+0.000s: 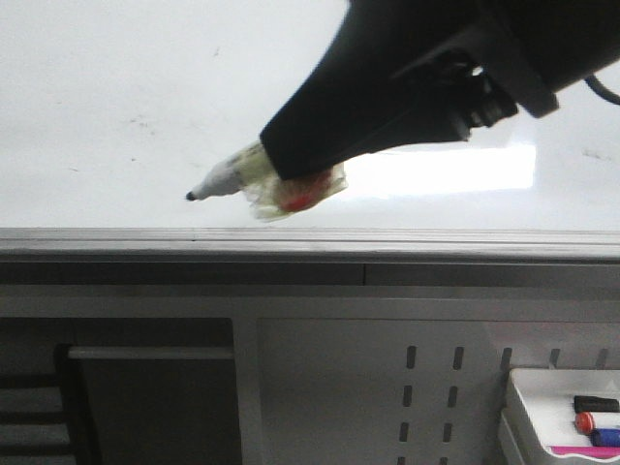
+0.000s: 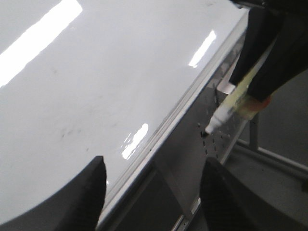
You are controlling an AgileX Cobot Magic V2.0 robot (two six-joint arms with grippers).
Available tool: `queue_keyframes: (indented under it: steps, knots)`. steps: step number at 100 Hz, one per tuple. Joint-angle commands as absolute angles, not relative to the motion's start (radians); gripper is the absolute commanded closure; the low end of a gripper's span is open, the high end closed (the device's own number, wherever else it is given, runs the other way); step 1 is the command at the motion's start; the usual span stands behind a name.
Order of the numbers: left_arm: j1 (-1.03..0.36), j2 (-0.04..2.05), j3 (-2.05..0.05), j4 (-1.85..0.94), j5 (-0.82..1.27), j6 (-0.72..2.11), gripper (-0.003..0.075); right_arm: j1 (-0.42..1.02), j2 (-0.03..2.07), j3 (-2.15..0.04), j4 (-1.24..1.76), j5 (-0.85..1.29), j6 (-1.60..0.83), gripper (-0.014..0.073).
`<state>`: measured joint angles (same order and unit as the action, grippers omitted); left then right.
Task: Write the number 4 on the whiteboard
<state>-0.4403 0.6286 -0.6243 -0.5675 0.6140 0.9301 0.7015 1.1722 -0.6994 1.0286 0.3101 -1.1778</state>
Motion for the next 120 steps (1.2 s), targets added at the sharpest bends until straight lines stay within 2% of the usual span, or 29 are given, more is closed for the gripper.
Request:
queue_keyframes:
  steps: [1,11,27,70,120]
  knots:
    - [-0.38,0.504,-0.564,-0.607,0.536,0.83,0.0425,0.702,1.12,-0.691,1.042,0.17,-1.18,0.0657]
    - [-0.332,0.391,-0.469,-0.633,0.492,0.809,0.0536,0.702,1.112,-0.663,1.042,0.0,-1.18,0.0657]
    - [-0.3,0.258,-0.366,-0.766,0.374,0.809,0.0743,0.702,1.136,-0.674,1.042,-0.149,-1.18,0.0657]
    - [-0.3,0.23,-0.342,-0.801,0.352,0.809,0.0741,0.675,1.277,-0.793,1.07,-0.264,-1.18,0.0657]
    - [-0.3,0.23,-0.342,-0.808,0.384,0.809,0.0741,0.637,1.302,-0.796,1.141,-0.273,-1.18,0.0657]
